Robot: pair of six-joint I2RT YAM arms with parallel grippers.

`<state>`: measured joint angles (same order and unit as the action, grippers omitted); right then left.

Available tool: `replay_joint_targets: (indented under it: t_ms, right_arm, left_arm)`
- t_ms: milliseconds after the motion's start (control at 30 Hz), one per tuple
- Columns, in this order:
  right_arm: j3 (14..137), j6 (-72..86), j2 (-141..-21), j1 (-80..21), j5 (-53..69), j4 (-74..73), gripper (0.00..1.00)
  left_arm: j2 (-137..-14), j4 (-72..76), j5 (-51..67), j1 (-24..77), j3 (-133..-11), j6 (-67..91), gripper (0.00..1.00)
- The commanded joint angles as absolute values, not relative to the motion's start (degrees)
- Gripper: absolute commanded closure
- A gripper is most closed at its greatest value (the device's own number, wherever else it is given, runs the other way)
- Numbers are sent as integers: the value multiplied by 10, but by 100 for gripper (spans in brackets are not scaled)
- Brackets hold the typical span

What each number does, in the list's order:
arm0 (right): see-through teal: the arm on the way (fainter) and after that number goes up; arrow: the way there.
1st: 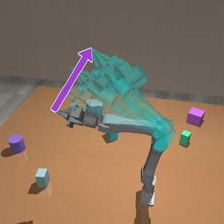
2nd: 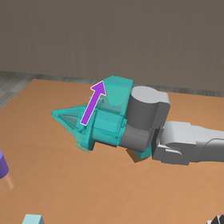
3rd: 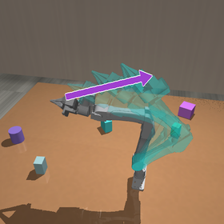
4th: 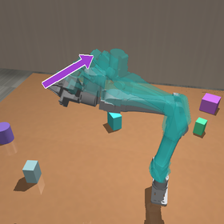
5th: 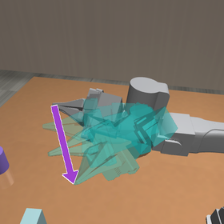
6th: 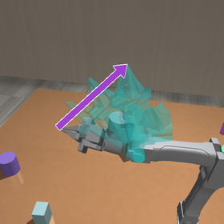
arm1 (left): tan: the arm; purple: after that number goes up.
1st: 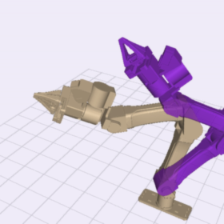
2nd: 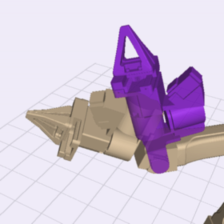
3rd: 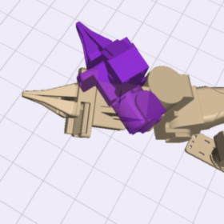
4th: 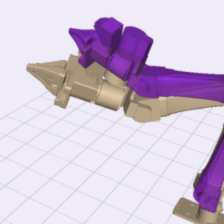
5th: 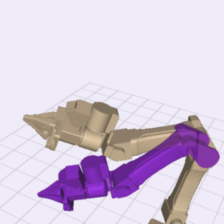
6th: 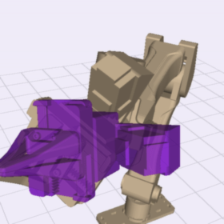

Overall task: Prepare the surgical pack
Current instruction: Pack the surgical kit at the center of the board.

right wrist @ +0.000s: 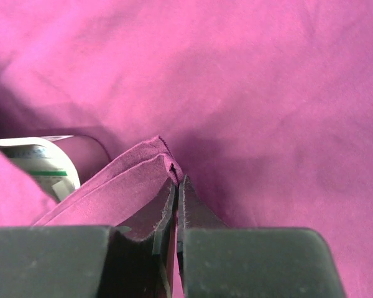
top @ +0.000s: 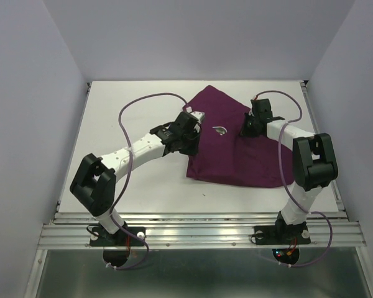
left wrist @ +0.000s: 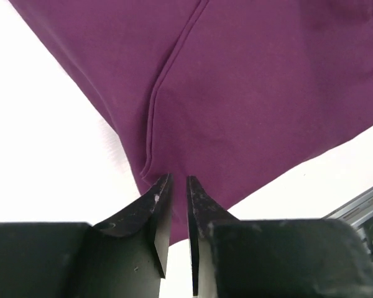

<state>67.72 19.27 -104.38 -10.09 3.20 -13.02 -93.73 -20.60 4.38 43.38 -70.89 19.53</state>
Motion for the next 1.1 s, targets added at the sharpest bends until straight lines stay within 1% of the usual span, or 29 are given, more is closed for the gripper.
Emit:
replay_joint_targets:
  t_ms: [0,100,133,167,233,267,367,467,667,867,1067]
  right_arm:
    - [673,203,-1033,-100,3,-101,99]
    - [671,202,-1036,-100,3,-101,99]
    - [671,203,-1037,-100,3,-101,99]
    - [671,202,-1038,-100,3,-101,99]
    - [668,202,-1037,-100,3,-100,99]
    - [669,202,-1037,-100,3,-101,99]
    - [669,203,-1037,-100,3,-100,99]
    - [671,205,-1036,-100,3,-102,99]
    - [674,207,-1036,-100,3,-102,99]
    - [678,207,-1043,-100,4,-103,99]
    - [679,208,-1046,-100,4,-103,99]
  left_arm:
    - [-898,-220,15,432,-733,193,72]
    - [-885,-213,4,430,-729,203,72]
    - [-871,-209,-26,427,-720,217,73]
    - [-861,-200,-28,425,-710,221,74]
    - [-837,-164,-14,404,-691,237,78]
    - [-832,-149,-4,385,-665,250,82]
    - [-850,-158,20,363,-658,262,91]
    - [-881,-168,23,359,-655,259,93]
    - [-924,-166,74,366,-651,241,92]
    - [-912,-135,143,384,-651,214,84]
    - [-897,-120,174,383,-639,198,79]
